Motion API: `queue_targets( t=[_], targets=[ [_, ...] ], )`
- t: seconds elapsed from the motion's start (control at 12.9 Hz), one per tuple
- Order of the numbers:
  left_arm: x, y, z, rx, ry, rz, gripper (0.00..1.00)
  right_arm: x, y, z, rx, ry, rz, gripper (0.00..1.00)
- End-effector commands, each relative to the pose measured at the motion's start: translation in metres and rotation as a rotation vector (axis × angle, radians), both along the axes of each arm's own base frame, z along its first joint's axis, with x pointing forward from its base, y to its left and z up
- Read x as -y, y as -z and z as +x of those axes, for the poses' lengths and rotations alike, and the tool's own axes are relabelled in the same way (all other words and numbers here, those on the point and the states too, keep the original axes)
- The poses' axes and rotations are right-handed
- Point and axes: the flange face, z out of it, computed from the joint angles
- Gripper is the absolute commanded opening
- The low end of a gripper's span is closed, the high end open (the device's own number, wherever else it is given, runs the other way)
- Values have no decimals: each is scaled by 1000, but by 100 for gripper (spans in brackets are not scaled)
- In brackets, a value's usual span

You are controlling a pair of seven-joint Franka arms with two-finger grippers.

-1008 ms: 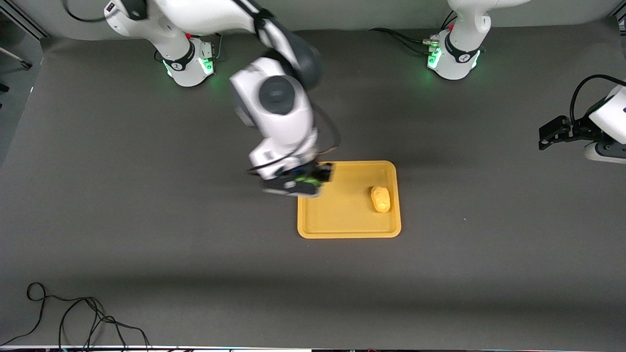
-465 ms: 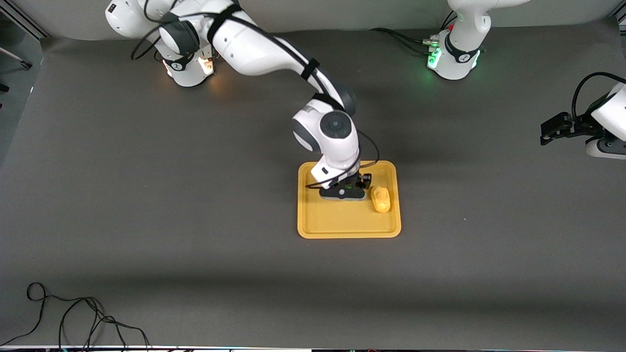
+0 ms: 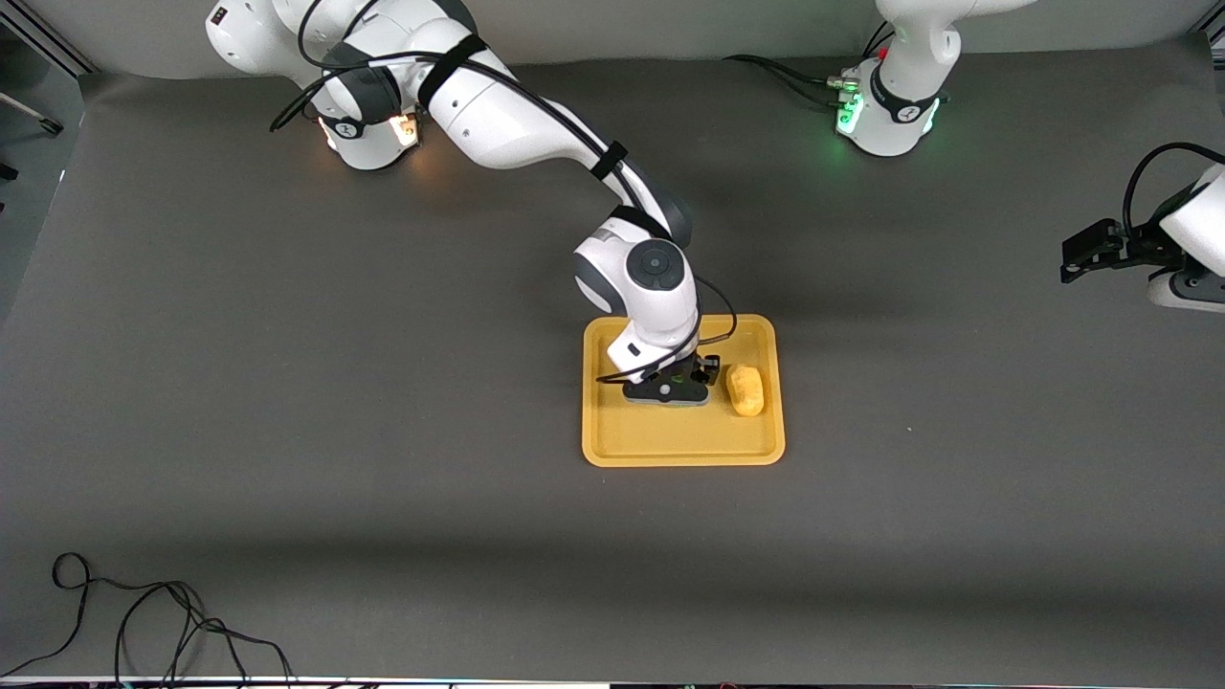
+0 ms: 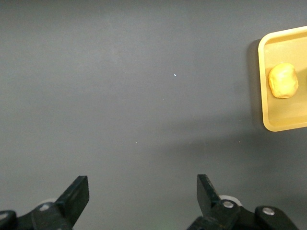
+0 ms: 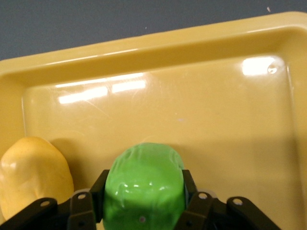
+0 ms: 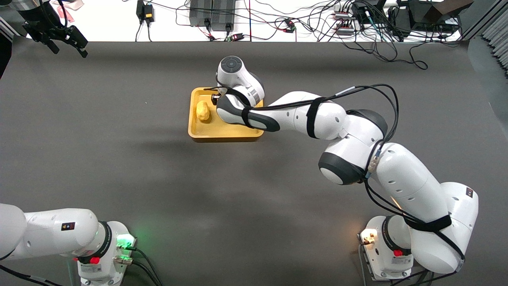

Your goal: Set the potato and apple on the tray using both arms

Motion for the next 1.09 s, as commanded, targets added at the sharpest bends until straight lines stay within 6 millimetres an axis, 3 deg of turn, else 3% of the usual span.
queue_targets(
  t=[0.0,0.16,0.23,0.31,0.47,0.54,0.78,0.85,1.01],
  targets=[
    [-3,-3,-5,-2,17,4,100,1,-6,7,46,-18,-38,33],
    [-4,-3,-4,0,15,4,100,3,-4,7,44,-18,-45,33],
    [-4,-1,-2,1,15,2,100,5,0,7,38,-12,-49,46],
    [-4,-1,-2,0,16,3,100,5,0,7,38,-11,-49,95],
    [-4,1,-1,-5,15,1,100,8,-23,9,38,1,-54,100],
    [-4,1,0,-5,15,1,100,9,-49,10,29,8,-64,100],
    [-17,-1,-2,-2,-10,-2,100,19,-162,5,16,26,-48,100],
    [-15,-1,-2,-2,-7,-2,100,29,-200,3,16,32,-43,100],
    [-15,0,-1,-2,-7,-2,100,68,-270,8,-8,77,-49,100]
  ],
)
